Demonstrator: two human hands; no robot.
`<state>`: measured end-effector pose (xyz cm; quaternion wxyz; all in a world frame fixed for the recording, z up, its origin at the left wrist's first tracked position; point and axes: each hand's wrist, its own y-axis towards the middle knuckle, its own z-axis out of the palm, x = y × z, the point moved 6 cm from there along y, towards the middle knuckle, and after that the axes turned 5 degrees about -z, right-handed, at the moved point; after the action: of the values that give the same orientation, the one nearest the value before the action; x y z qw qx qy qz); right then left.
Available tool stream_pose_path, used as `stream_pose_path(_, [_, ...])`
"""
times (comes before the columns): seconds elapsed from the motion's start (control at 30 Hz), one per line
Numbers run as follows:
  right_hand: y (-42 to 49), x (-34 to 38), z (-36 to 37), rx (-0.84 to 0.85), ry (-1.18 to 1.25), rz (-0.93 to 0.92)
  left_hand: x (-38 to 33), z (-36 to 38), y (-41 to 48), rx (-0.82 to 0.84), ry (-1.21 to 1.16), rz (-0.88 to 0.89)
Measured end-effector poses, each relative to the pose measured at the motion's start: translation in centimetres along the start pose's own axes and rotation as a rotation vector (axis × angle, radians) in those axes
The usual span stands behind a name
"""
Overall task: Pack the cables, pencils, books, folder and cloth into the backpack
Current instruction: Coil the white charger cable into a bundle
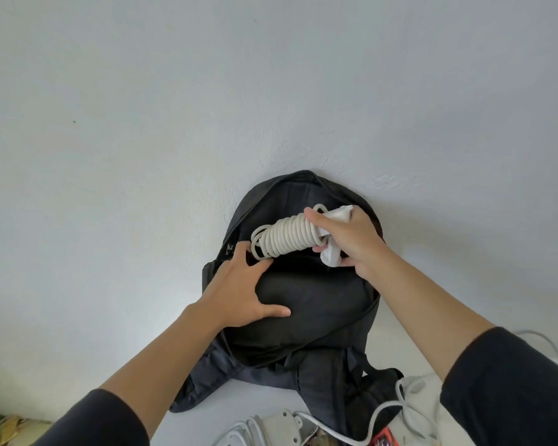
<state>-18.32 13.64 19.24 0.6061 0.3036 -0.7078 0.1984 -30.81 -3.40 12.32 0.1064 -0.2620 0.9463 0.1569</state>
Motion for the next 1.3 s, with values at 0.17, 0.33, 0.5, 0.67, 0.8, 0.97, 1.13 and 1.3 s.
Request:
stream_pose_path(0.17, [0.4, -0.9, 0.6, 0.022, 0.006, 0.086, 0.2, 0.0, 1.3, 0.051, 0.189, -0.037])
stream_pose_path(0.33, [0.2, -1.2, 0.7, 0.037, 0.014, 0.112, -0.5, 2.1, -1.1, -0.289, 0.137, 0.153])
stream_pose_path(0.5, [-0.1, -0.6, 4.7, 0.298, -0.441, 0.064, -1.5, 2.6, -1.7, -0.421, 0.052, 0.322])
stream_pose_path(0.67, [0.4, -0.3, 10.1, 0.437, -0.851, -0.068, -1.4, 3.2, -2.0, -0.357, -0.032, 0.315])
stream_pose_path(0.8, [1.4, -0.7, 11.8, 0.469, -0.771, -0.011, 0.0, 2.4, -2.4, -0.313, -0.186, 0.201])
stream_pose_path(0.97, [2.7, -2.0, 10.9, 0.413, -0.33, 0.188, 1.8, 0.2, -2.4, -0.232, -0.289, 0.073])
stream_pose_path(1.13, [3.2, -2.0, 9.7, 0.44, -0.134, 0.217, 2.1, -0.7, -0.8, -0.243, -0.21, 0.046])
stream_pose_path(1.3, [3.1, -1.7, 9.5, 0.501, -0.101, 0.21, 2.0, -0.1, -0.7, -0.295, -0.11, 0.043])
